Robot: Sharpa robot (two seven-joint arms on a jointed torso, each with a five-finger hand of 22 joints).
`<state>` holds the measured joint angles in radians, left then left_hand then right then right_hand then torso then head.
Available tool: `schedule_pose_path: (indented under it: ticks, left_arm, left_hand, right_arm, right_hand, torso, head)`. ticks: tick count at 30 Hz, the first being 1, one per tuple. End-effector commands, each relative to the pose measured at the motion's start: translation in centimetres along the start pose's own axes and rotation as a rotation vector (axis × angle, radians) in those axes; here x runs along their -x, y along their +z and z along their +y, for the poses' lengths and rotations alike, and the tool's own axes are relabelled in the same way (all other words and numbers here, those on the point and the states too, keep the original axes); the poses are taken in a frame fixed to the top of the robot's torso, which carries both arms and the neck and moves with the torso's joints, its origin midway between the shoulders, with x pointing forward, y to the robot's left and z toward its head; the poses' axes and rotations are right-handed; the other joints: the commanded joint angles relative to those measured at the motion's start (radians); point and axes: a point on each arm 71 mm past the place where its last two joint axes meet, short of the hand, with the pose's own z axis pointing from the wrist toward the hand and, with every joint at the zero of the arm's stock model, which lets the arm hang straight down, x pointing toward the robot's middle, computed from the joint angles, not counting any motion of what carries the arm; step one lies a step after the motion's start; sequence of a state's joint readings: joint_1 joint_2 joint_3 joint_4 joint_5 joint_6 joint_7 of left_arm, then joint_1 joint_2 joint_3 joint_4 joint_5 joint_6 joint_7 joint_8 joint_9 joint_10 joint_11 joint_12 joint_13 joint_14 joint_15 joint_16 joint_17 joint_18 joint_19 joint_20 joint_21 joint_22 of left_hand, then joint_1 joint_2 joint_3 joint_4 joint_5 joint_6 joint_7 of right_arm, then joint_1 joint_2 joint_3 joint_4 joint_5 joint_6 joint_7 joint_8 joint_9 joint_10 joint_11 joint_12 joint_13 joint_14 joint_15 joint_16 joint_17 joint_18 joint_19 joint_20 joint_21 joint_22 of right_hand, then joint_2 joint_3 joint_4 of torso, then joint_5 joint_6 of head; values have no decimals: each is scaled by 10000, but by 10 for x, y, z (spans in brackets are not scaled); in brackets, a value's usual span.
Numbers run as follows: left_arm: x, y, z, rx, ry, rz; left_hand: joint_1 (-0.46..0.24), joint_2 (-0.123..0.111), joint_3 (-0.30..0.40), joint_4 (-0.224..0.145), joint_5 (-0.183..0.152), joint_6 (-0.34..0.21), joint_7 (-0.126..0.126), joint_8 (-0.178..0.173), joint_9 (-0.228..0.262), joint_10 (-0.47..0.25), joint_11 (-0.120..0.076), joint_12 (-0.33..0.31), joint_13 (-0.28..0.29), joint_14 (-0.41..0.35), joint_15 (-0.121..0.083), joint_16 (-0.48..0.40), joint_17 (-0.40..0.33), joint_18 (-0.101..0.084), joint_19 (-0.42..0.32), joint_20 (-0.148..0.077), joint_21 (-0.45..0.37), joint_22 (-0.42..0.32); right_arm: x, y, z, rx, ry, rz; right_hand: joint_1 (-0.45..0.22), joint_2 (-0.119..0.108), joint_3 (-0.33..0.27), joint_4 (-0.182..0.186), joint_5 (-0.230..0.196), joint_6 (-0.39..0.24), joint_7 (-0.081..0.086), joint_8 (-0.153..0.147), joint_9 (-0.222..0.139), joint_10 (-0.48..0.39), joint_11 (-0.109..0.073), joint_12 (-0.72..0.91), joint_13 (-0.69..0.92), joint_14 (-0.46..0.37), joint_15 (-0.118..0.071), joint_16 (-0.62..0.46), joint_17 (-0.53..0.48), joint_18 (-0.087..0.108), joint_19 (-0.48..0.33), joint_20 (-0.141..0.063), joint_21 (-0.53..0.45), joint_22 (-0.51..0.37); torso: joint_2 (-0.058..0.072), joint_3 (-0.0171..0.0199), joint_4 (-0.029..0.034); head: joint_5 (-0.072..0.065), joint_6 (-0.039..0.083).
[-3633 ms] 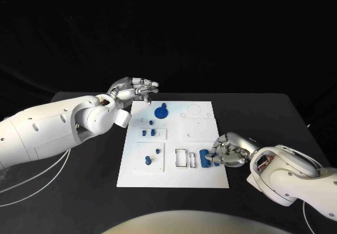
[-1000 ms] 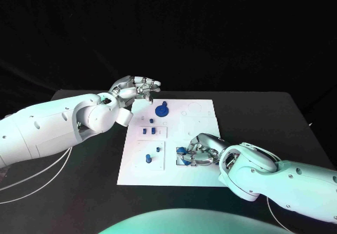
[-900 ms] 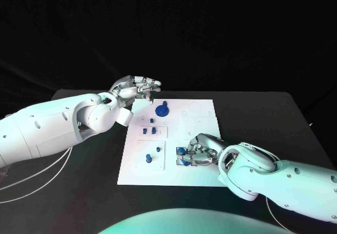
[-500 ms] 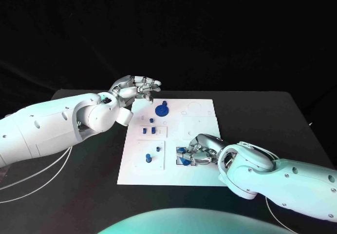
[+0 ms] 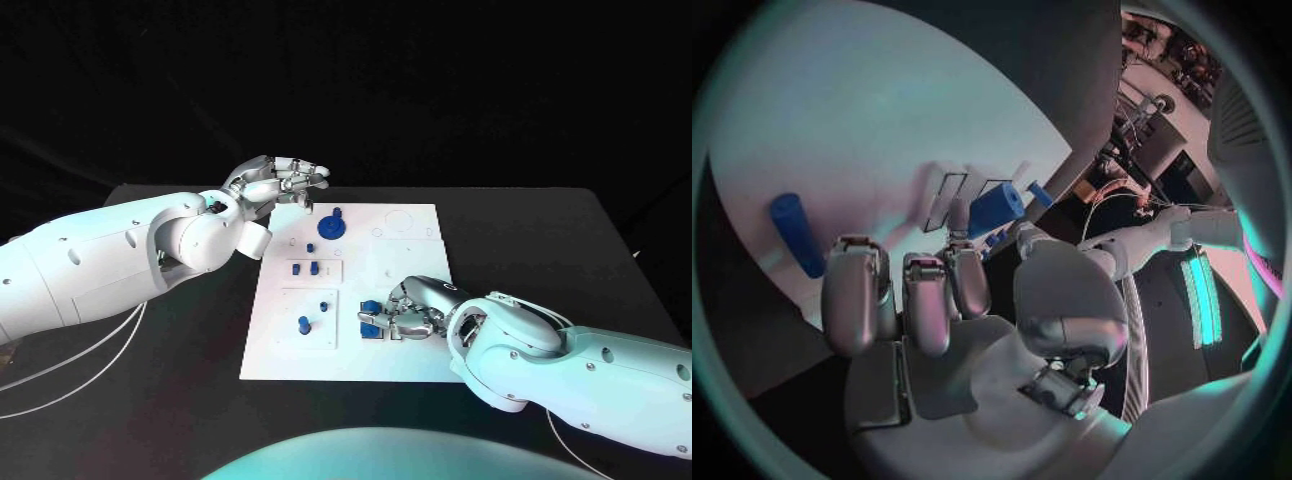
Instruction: Assemble the parts on the task board
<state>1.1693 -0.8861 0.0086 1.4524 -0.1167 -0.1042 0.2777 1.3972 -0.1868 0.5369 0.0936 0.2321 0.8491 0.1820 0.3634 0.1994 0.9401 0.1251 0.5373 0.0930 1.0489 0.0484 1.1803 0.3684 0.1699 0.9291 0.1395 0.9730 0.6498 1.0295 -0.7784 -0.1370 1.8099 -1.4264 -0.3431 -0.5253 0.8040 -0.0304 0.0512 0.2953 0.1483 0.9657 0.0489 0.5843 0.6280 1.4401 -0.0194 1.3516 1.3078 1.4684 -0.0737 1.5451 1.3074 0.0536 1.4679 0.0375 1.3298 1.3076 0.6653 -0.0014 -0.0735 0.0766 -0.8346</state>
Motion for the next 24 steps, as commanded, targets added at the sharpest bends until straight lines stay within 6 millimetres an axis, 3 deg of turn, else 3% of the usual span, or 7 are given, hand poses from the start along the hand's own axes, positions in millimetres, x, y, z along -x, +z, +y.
schedule_pose_path:
  ticks: [1, 6, 13, 24]
  left_arm:
    - [-2, 0, -1, -40, -37, 175]
    - [-2, 0, -1, -34, -33, 162]
    - [-1, 0, -1, -31, -30, 154]
    - [-2, 1, 0, -26, -32, 158]
  left_hand:
    - [-95, -16, 2, -53, -5, 14, 67, -30, 22, -71, -32, -60, 1, -48, 1, -60, -5, 147, 18, 43, -73, -21]
    - [-95, -16, 2, -53, -5, 14, 67, -30, 22, -71, -32, -60, 1, -48, 1, -60, -5, 147, 18, 43, -73, -21]
    - [-95, -16, 2, -53, -5, 14, 67, -30, 22, -71, -32, -60, 1, -48, 1, -60, -5, 147, 18, 43, -73, -21]
    - [-95, -16, 2, -53, -5, 14, 67, -30, 22, -71, -32, -60, 1, -48, 1, -60, -5, 147, 18, 43, -73, -21]
  right_arm:
    - [0, -4, 2, 175, -234, -90]
    - [1, -11, 2, 342, -125, -67]
    - [1, -13, 0, 426, -87, 93]
    - [1, -6, -7, 101, -318, 169]
  right_hand:
    - [48, 44, -90, -16, 88, -14, 27, 9, 24, 62, 9, -6, 654, 882, -45, 46, 1904, -69, 257, -50, 20, 1990]
    - [572, 123, -170, -37, 303, 10, 10, 21, 50, 112, -6, 36, 725, 891, -58, 57, 1944, -77, 277, -59, 51, 2009]
    - [2232, 94, -182, -82, 562, 22, -26, -3, 74, 193, -40, 104, 857, 904, -86, 77, 2018, -88, 305, -87, 86, 2034]
    - [2808, 404, -16, -69, 663, 65, -54, -34, 59, 274, -66, 210, 979, 912, -106, 88, 2057, -99, 329, -103, 137, 2051]
  torso:
    - [9, 2, -1]
    - [-1, -3, -10]
    - [-6, 6, -22]
    - [4, -5, 10]
  head:
    - [-5, -6]
    - [14, -39]
    - [15, -38]
    - [-16, -26]
